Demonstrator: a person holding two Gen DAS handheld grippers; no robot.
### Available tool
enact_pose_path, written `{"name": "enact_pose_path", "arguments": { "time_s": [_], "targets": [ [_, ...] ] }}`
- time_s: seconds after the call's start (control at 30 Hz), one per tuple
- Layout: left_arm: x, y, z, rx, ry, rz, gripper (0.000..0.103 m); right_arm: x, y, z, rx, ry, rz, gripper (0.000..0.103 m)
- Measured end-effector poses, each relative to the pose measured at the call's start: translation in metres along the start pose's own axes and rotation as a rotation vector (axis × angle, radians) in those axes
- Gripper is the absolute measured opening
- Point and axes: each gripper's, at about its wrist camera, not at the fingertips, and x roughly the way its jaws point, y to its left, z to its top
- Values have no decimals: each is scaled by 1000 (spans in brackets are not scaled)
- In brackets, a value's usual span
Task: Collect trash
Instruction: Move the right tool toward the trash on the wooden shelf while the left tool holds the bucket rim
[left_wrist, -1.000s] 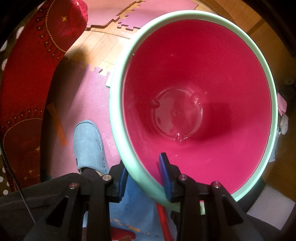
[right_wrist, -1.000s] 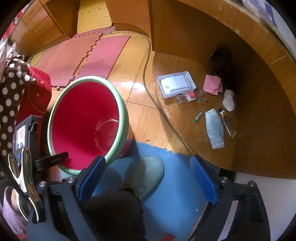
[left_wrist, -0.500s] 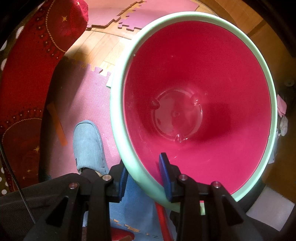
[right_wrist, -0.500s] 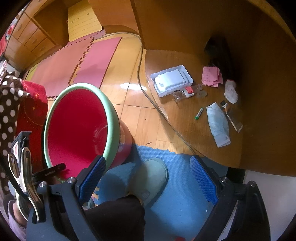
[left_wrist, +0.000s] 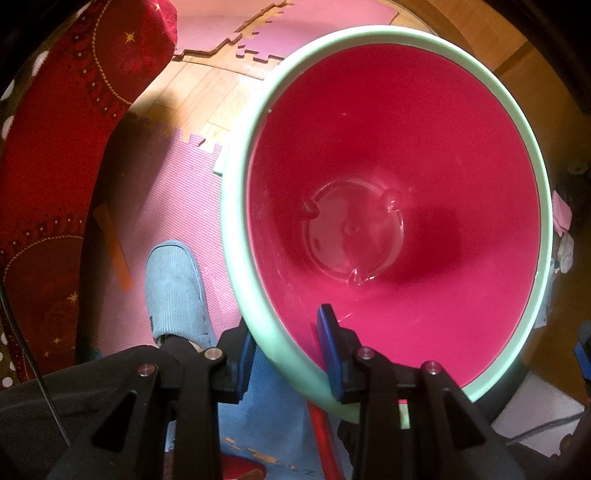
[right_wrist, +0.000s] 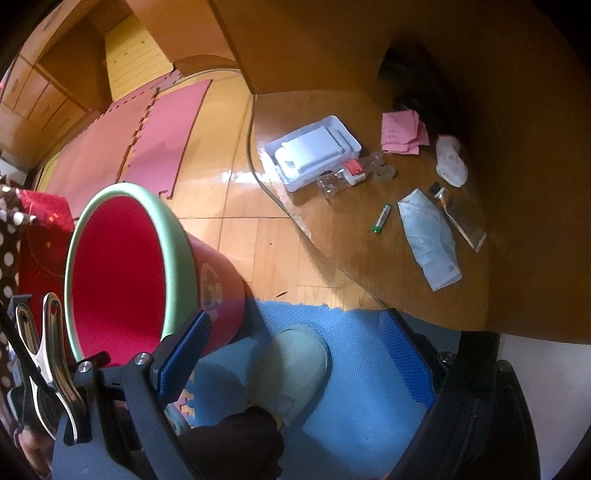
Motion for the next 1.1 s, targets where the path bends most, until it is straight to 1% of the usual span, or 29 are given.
{"name": "enact_pose_path", "arguments": {
  "time_s": [0.37, 0.6, 0.7, 1.1],
  "targets": [
    [0, 0, 0, 0, -3, -1, 34, 17, -12, 8, 35, -4, -21, 94],
    [1, 0, -1, 2, -5, 0, 34, 34, -26, 19, 73, -15, -47, 94],
    [0, 0, -1, 3, -5, 0, 34, 41, -33, 23, 79, -21, -75, 94],
    [0, -1, -1, 1, -6, 2, 34, 71, -59, 36, 153, 8, -128, 94]
  ]
}}
